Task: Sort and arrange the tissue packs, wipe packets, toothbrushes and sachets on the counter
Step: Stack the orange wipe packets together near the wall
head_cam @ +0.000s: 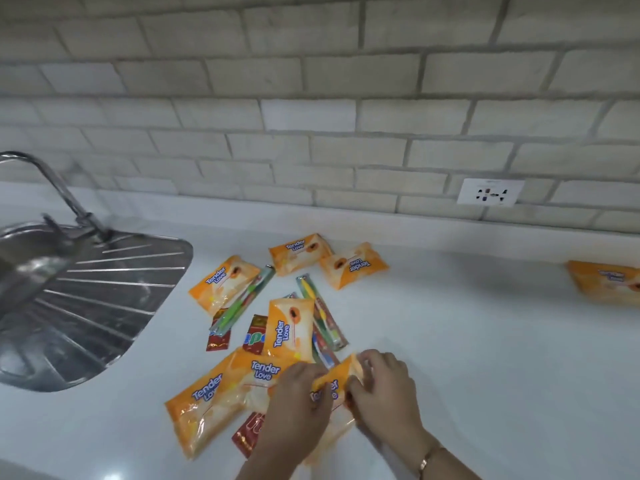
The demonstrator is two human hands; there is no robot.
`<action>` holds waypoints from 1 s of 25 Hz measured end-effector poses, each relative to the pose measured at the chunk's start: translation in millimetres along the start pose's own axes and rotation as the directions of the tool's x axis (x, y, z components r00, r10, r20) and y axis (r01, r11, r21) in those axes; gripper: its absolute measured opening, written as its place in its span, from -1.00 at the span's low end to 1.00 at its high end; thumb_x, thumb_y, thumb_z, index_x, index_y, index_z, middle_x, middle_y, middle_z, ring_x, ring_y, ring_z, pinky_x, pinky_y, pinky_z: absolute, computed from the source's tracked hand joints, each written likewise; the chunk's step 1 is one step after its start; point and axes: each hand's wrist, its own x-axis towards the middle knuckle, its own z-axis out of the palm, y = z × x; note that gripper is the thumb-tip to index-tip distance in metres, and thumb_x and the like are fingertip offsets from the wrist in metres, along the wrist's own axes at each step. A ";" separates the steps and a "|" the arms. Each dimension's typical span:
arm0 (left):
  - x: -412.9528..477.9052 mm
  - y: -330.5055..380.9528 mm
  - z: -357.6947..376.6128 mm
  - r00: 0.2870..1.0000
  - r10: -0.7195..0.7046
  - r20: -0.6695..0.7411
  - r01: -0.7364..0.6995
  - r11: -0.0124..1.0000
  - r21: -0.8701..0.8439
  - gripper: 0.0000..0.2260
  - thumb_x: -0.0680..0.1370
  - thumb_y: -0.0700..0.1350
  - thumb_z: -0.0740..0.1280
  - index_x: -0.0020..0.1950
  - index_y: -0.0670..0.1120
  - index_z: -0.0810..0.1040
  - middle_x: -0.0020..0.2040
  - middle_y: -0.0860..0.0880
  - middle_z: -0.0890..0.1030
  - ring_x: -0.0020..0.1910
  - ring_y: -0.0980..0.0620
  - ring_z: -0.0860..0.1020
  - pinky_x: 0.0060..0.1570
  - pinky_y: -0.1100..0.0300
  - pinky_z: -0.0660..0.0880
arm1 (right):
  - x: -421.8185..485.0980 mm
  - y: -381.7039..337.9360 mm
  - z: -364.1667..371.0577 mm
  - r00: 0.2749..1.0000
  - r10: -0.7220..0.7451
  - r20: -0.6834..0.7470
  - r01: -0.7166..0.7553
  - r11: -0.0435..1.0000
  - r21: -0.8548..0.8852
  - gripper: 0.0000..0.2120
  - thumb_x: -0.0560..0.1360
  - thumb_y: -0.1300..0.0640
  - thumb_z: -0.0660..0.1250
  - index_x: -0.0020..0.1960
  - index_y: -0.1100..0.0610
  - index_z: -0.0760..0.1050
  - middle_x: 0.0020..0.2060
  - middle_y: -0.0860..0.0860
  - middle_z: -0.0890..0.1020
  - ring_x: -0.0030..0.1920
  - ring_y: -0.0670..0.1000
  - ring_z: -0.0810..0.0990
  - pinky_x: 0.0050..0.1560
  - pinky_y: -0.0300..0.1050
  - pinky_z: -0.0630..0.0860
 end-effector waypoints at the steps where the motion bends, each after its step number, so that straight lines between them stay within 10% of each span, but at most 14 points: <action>1: -9.0 -10.6 -0.9 0.999 0.025 0.029 -0.029 0.992 0.122 -0.72 0.51 0.09 0.36 0.18 0.04 0.63 0.05 0.13 0.60 0.10 0.10 0.55 0.17 0.10 0.53 | -2.8 -1.3 5.4 1.000 -0.012 0.013 0.013 0.998 -0.055 -0.61 0.41 -0.21 0.17 0.20 -0.19 0.46 0.08 -0.16 0.51 0.17 0.01 0.45 0.16 0.01 0.42; 8: -29.7 -20.1 14.6 0.984 0.150 0.091 -0.175 0.883 0.436 -0.21 0.21 0.48 0.32 0.33 0.10 0.48 0.21 0.14 0.59 0.18 0.04 0.53 0.11 -0.07 0.57 | -18.2 27.0 18.0 0.978 -0.199 -0.062 0.195 0.979 -0.057 -0.66 0.57 -0.27 0.14 0.24 -0.16 0.47 0.01 -0.21 0.52 0.05 -0.05 0.48 0.07 -0.04 0.37; 17: -11.8 11.6 36.5 0.973 0.216 0.082 -0.231 0.912 0.339 -0.20 0.11 0.40 0.40 0.29 0.11 0.46 0.05 0.20 0.63 0.06 0.04 0.62 0.03 0.01 0.55 | -29.6 57.8 1.1 0.940 -0.251 -0.233 0.281 0.954 0.107 -0.76 0.58 -0.07 0.27 0.24 -0.09 0.49 0.13 -0.20 0.40 0.21 -0.15 0.36 0.20 -0.11 0.43; 25: 40.6 81.1 120.3 0.905 0.414 0.094 -0.421 0.905 0.067 -0.48 0.24 0.27 0.50 0.13 0.13 0.54 0.09 0.23 0.57 0.10 0.07 0.56 0.06 0.07 0.44 | -44.0 127.3 -46.4 0.829 -0.228 -0.511 0.203 0.973 -0.106 -0.75 0.50 0.06 0.26 0.12 -0.12 0.61 0.12 -0.14 0.52 0.16 -0.08 0.53 0.17 -0.01 0.32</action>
